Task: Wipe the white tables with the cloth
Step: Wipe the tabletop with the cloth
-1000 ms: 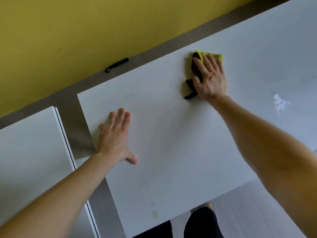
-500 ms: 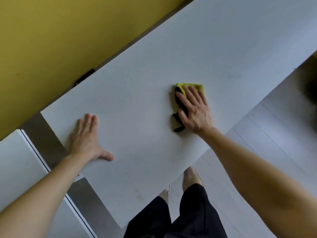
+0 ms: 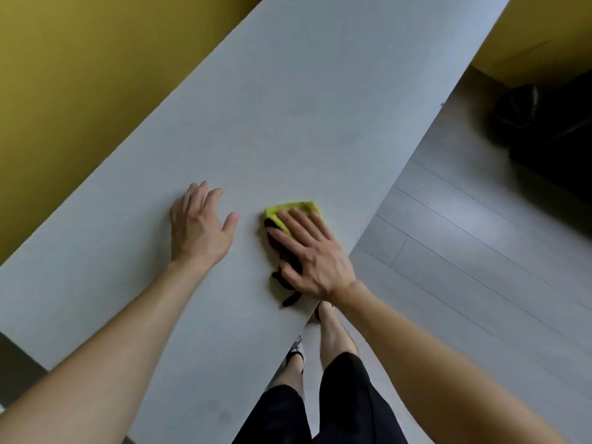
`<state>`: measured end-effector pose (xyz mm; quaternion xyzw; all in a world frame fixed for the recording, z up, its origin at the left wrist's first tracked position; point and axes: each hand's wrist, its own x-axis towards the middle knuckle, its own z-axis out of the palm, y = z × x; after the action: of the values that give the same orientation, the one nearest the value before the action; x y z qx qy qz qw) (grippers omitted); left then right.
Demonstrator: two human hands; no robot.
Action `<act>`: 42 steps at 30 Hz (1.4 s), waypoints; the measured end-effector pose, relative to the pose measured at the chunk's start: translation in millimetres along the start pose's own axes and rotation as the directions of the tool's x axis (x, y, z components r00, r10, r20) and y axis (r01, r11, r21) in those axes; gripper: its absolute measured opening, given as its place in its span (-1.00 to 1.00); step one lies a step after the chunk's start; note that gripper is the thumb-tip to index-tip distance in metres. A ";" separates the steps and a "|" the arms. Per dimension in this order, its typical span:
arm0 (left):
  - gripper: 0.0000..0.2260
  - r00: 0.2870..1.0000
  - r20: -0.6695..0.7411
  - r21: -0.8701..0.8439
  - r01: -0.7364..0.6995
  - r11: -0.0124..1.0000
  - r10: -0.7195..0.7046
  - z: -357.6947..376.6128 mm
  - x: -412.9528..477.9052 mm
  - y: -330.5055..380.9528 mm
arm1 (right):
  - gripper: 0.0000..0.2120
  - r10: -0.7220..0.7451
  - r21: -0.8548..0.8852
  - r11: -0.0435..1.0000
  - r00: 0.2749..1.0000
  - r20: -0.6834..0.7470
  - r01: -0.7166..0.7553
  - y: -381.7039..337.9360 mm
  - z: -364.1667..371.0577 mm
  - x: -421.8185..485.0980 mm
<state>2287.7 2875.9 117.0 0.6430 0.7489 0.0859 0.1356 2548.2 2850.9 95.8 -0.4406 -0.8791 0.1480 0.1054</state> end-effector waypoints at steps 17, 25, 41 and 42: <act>-0.50 0.930 -0.362 0.034 -0.053 0.998 0.062 60.7 42.7 34.3 | -0.33 -0.089 -0.004 0.996 0.991 0.096 0.090 142.0 -53.8 44.3; -0.50 0.945 -0.321 0.052 -0.045 0.998 0.059 55.8 40.1 33.5 | -0.33 0.558 -0.066 0.806 0.792 -0.247 -0.588 150.6 -50.0 130.2; -0.51 0.950 -0.309 0.047 -0.033 0.998 0.046 51.9 41.2 35.4 | -0.33 0.189 -0.103 0.974 0.975 -0.115 -0.201 161.7 -45.2 237.7; -0.51 0.949 -0.313 0.044 -0.032 0.998 0.045 51.8 40.8 35.8 | -0.33 0.089 -0.079 0.992 0.993 -0.074 -0.095 138.7 -41.3 221.6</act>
<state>2332.0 2919.5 75.0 0.6382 0.7497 0.1751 0.0008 2533.7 3115.1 97.5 -0.4898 -0.8589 0.1007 0.1109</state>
